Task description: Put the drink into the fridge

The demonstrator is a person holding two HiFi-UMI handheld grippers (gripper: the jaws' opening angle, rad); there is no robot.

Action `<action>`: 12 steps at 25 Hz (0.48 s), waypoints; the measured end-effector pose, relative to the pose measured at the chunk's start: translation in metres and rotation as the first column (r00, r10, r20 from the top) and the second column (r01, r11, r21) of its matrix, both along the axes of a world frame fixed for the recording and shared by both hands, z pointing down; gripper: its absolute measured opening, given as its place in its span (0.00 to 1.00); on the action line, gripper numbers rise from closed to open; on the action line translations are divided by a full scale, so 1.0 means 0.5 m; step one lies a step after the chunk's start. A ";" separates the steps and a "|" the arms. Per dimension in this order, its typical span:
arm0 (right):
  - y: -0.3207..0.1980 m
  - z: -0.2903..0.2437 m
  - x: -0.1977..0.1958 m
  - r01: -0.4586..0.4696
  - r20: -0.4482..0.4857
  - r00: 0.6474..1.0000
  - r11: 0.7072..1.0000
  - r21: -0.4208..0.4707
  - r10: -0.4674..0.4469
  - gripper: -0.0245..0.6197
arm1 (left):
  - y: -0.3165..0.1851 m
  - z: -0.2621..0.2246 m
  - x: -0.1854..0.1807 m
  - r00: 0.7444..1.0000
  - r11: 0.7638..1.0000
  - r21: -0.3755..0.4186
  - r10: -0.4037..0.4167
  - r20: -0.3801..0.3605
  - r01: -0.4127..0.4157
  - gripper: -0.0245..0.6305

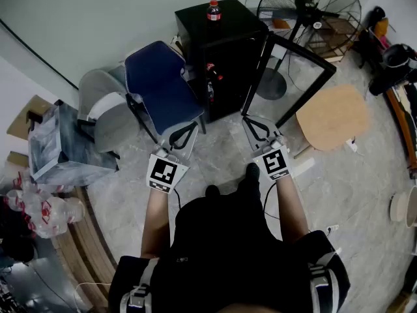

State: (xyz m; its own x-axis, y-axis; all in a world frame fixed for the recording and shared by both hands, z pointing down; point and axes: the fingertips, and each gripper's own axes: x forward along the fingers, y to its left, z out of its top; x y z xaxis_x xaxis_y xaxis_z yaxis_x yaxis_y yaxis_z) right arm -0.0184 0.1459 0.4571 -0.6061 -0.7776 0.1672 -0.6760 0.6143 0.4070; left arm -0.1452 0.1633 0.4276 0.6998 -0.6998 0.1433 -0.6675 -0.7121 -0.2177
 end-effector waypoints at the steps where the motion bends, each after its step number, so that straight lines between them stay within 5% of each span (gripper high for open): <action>1: -0.001 0.002 0.000 -0.004 0.001 1.000 1.000 -0.001 0.004 0.04 | 0.001 0.007 0.003 1.000 1.000 -0.001 0.006 0.010 -0.006 0.04; 12: -0.011 0.008 0.010 -0.043 0.054 0.998 0.999 -0.030 0.045 0.04 | -0.001 0.014 0.000 0.999 1.000 -0.001 0.021 0.042 -0.021 0.04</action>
State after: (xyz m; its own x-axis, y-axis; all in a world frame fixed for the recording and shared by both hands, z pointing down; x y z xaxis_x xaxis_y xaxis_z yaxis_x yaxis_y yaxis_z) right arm -0.0134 0.1405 0.4609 -0.5803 -0.7990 0.1575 -0.7234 0.5946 0.3509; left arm -0.1452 0.1627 0.4346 0.7079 -0.6848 0.1732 -0.6425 -0.7261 -0.2449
